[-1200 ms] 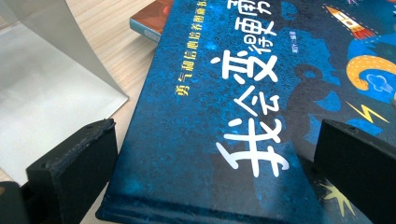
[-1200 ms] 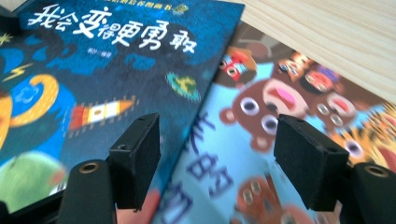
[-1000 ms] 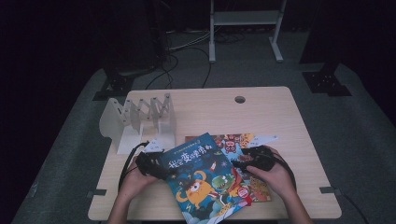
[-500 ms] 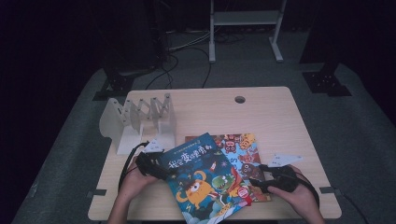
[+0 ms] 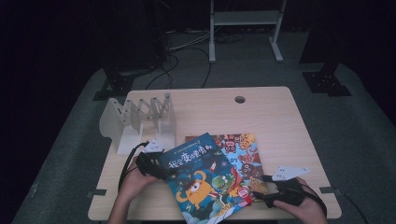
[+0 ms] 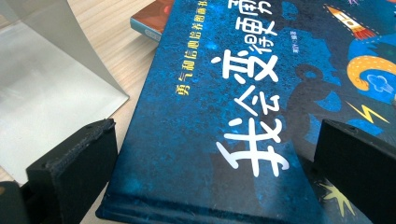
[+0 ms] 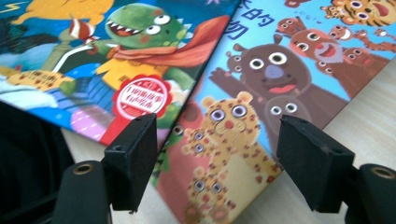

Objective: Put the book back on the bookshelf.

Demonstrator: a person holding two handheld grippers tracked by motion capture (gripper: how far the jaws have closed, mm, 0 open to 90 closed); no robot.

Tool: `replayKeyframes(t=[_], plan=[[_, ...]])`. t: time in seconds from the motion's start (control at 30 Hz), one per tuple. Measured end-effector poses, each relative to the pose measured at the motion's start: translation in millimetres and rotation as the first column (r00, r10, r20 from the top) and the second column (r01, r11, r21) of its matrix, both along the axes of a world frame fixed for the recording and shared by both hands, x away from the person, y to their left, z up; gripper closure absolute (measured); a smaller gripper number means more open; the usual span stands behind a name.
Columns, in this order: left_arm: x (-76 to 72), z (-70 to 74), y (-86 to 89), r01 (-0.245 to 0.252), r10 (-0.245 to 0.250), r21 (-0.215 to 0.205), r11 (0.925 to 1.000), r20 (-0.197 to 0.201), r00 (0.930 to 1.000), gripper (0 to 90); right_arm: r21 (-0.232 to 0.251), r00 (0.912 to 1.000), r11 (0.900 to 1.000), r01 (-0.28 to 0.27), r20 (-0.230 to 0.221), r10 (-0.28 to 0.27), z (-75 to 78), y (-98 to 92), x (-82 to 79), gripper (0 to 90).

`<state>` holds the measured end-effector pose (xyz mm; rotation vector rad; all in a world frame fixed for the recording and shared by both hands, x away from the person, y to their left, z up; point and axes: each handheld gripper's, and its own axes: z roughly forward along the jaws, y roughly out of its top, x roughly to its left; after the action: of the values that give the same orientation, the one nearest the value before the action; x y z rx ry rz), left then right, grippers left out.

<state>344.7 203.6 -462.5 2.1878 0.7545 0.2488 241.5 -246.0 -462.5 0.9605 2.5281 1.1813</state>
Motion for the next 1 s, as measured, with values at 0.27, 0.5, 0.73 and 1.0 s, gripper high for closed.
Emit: replayKeyframes(t=[0.27, 0.5, 0.73, 1.0], plan=[[0.0, -0.1, 0.1, -0.001, 0.001, -0.003, 1.0000, -0.003, 1.0000, 0.0, -0.024, 0.9998, 0.999, -0.021, 0.004, 0.021, -2.7, 4.1, -9.9, 28.3], [-0.8, -0.1, 0.6, 0.012, -0.012, -0.006, 0.9999, -0.024, 0.9996, 0.0, -0.029, 0.9998, 1.000, 0.012, 0.017, -0.012, -2.5, 1.8, -5.5, 28.9], [-1.8, -0.2, -2.8, 0.041, -0.041, -0.010, 0.9991, -0.033, 0.9986, 0.0, -0.051, 0.9973, 0.997, 0.063, 0.042, -0.061, -1.7, -3.3, 11.1, 29.7], [-2.7, -0.1, -4.8, 0.057, -0.058, -0.010, 0.9983, -0.045, 0.9973, 0.0, -0.069, 0.9927, 0.991, 0.114, 0.047, -0.111, -0.7, -6.2, 35.0, 29.4]])
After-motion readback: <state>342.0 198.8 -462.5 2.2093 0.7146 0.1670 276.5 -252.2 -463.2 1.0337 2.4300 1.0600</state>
